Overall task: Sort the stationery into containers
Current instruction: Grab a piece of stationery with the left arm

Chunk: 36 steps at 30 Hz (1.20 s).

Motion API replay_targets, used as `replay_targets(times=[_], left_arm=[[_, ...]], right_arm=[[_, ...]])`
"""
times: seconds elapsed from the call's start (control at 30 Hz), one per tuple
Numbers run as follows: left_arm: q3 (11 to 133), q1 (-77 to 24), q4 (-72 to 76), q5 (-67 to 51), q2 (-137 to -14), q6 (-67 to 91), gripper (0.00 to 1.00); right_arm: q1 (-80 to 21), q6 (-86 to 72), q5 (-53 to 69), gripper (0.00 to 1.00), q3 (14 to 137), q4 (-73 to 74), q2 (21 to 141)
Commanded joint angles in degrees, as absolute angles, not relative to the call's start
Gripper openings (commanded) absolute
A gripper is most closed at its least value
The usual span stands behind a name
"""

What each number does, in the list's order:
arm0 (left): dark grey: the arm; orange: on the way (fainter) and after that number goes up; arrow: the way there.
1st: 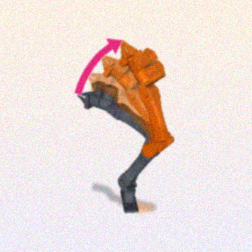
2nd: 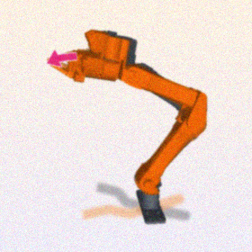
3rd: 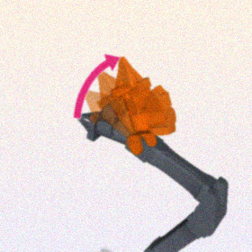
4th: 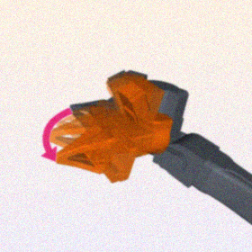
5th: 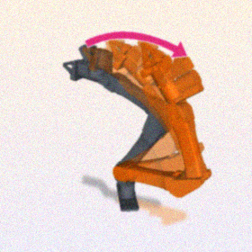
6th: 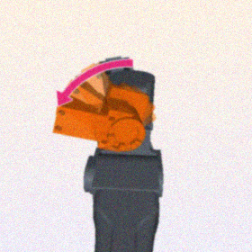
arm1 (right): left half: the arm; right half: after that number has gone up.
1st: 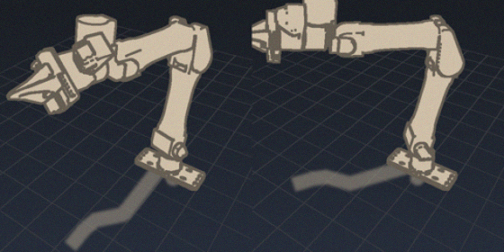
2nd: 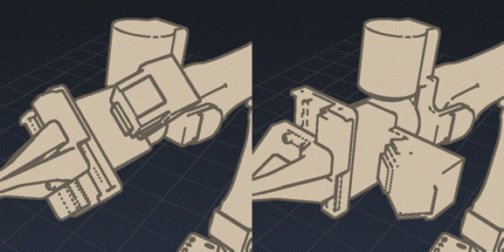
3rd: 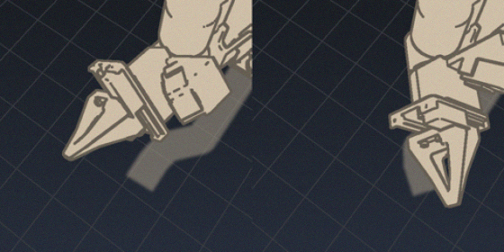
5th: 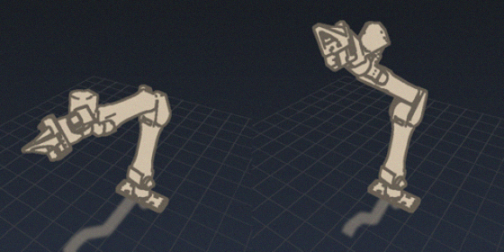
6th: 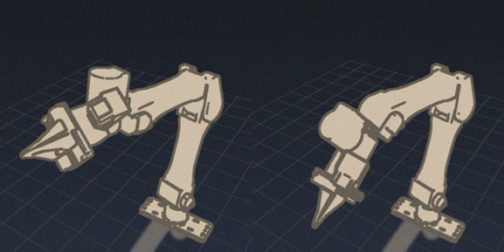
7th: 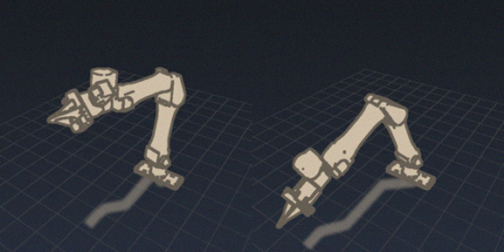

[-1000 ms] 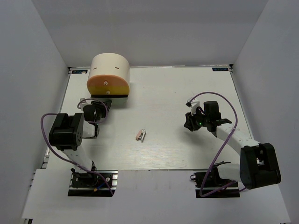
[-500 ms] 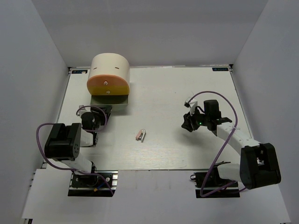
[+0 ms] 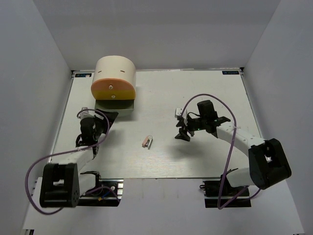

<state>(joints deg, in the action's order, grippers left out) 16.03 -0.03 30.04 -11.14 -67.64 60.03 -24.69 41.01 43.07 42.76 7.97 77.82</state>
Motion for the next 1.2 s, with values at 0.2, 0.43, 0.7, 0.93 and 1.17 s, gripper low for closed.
replay_targets(times=[0.2, 0.43, 0.7, 0.93, 1.17], left_arm=[[26.4, -3.2, -5.4, -21.8, -60.6, 35.6, 0.67], [39.3, -12.8, -11.0, -27.0, -71.5, 25.9, 0.35], [52.5, -32.9, -20.5, -17.4, -83.0, 19.3, 0.60], [55.5, -41.2, -25.7, -5.0, -87.4, 20.7, 0.76], [59.1, -45.7, -28.6, 8.2, -91.9, 23.2, 0.79]], right_arm=[[-27.9, 31.1, 36.8, 0.13, 43.3, 1.7, 79.0], [-27.0, 19.3, 27.5, 0.35, 41.7, -0.6, 75.8], [-22.8, 6.7, 24.4, 0.56, 44.2, 8.5, 75.8], [-19.6, 4.6, 25.8, 0.56, 40.5, 8.3, 72.0], [-17.1, 4.7, 27.0, 0.56, 38.2, 8.3, 69.5]])
